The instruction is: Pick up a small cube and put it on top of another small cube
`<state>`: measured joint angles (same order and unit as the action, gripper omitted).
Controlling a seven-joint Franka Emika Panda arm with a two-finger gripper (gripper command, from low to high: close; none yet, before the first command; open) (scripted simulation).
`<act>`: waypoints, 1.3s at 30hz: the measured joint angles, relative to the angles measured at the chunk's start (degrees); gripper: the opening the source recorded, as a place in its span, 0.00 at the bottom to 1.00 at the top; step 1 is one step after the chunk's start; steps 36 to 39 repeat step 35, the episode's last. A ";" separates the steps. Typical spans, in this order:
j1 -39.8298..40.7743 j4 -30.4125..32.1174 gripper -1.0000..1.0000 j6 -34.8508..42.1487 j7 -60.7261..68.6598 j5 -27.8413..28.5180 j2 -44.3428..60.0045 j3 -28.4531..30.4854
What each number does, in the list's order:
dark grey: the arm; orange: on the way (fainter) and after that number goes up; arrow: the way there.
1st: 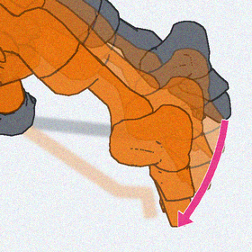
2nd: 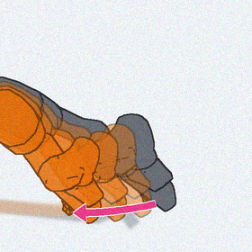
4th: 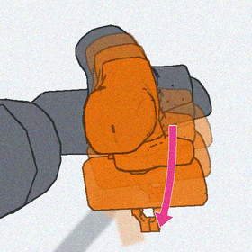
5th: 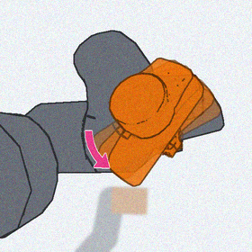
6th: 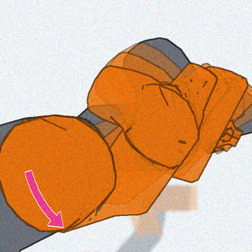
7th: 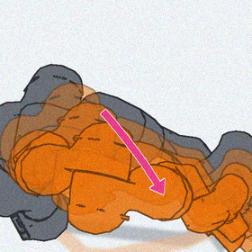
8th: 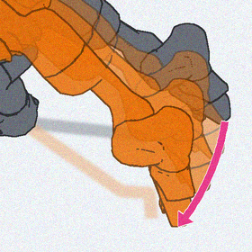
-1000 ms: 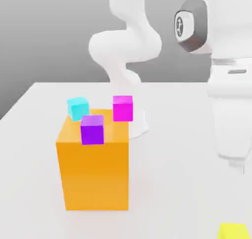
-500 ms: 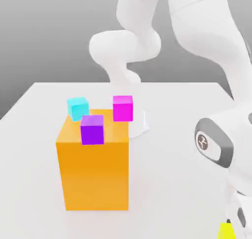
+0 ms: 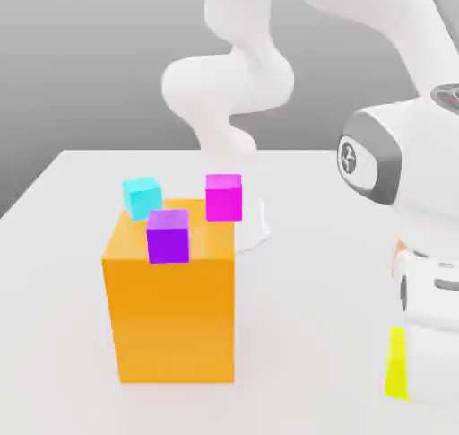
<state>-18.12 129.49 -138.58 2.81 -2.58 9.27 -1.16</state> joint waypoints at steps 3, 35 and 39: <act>1.54 2.70 0.00 3.52 -5.30 -0.84 -6.21 1.16; 22.71 33.64 1.00 22.75 -55.72 -0.24 -56.60 -1.80; 22.71 33.64 1.00 22.75 -55.72 -0.24 -56.60 -1.80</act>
